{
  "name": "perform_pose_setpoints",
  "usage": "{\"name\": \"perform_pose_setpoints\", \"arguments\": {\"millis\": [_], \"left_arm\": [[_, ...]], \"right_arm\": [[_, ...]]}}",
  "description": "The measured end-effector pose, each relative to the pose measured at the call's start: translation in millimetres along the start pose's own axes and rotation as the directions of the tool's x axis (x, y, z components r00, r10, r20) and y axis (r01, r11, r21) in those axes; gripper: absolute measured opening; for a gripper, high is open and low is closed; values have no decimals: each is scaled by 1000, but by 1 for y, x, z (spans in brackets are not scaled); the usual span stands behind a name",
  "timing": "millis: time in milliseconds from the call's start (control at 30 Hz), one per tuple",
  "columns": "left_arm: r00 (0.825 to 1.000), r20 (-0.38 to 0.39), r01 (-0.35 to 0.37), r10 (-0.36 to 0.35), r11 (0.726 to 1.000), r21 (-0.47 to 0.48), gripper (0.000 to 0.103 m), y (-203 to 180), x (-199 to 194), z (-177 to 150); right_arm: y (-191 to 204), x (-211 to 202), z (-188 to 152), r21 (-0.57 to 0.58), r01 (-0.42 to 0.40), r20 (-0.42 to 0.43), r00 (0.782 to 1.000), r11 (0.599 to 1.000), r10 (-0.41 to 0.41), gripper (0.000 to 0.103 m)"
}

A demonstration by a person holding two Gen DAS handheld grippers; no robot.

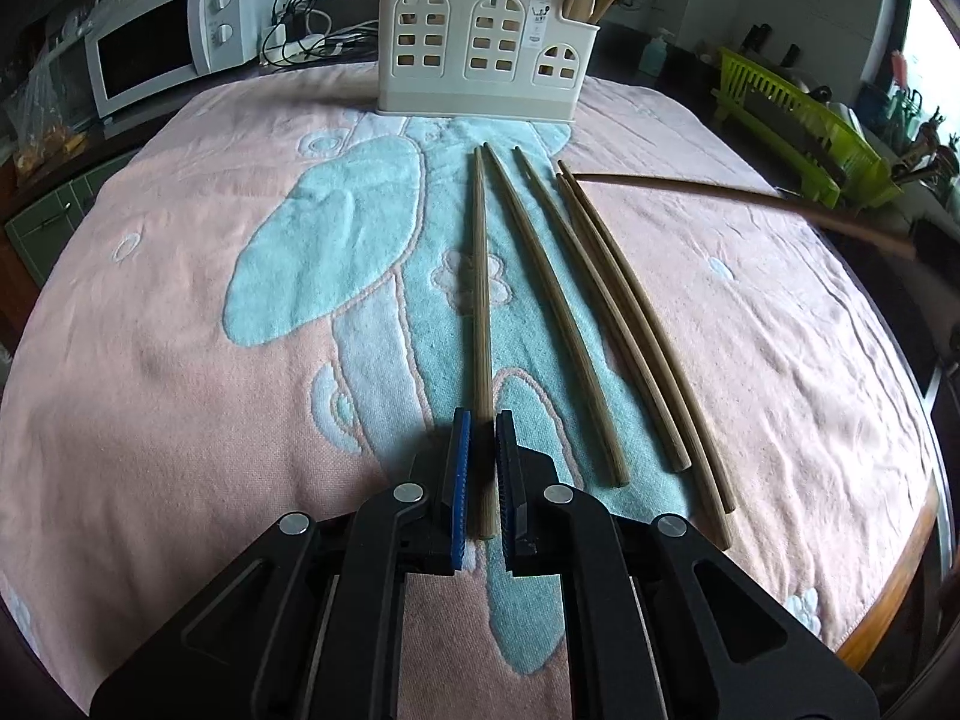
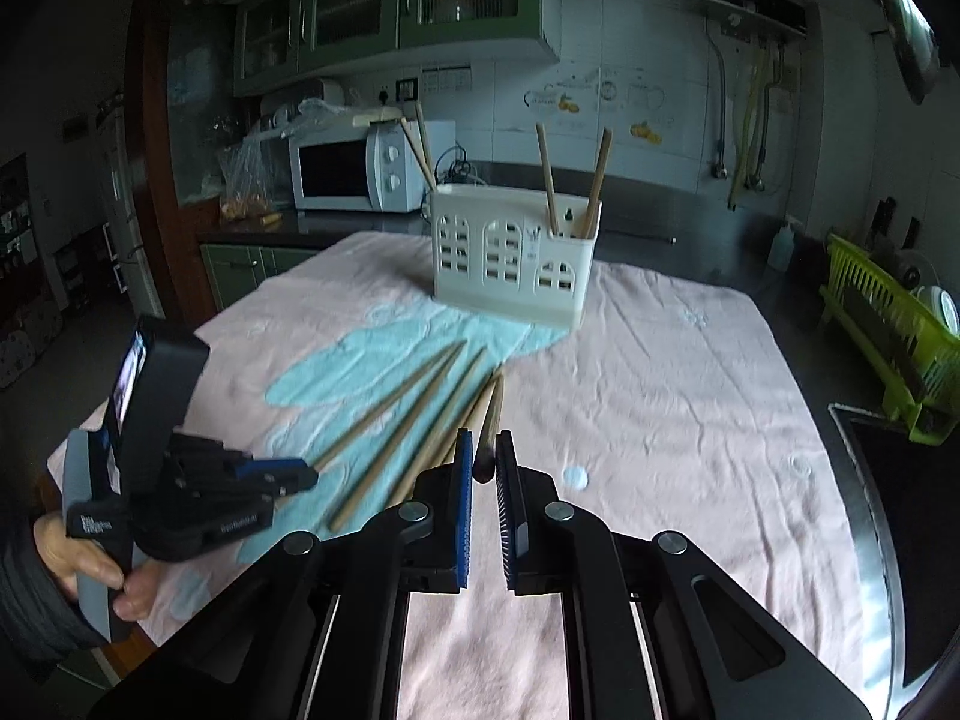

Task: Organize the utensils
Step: 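Lift both held chopsticks and carry them above the white holder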

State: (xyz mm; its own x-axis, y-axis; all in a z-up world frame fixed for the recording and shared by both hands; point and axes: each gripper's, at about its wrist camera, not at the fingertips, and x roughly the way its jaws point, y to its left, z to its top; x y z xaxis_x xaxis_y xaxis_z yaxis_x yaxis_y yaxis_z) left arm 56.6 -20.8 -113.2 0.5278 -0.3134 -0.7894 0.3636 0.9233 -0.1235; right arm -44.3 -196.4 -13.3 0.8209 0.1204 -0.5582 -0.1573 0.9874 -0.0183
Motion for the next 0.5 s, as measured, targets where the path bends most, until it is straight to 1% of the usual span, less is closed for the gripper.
{"name": "perform_pose_setpoints", "arguments": {"millis": [133,267,400,500], "left_arm": [[1000,12,-2,2,1000,-6,5,2,-3,-1],[998,59,2,-1,1000,-21,5,4,-16,4],[991,136,-9,12,1000,-20,5,6,-36,19],[974,226,-17,22,1000,-24,5,8,-56,36]], "right_arm": [[-2,-4,15,-10,7,41,999,1000,-7,7],[-12,-5,27,6,11,64,998,1000,-12,7],[-26,-1,41,43,-11,75,997,999,8,7],[-35,2,54,56,-19,86,996,998,14,7]]}}
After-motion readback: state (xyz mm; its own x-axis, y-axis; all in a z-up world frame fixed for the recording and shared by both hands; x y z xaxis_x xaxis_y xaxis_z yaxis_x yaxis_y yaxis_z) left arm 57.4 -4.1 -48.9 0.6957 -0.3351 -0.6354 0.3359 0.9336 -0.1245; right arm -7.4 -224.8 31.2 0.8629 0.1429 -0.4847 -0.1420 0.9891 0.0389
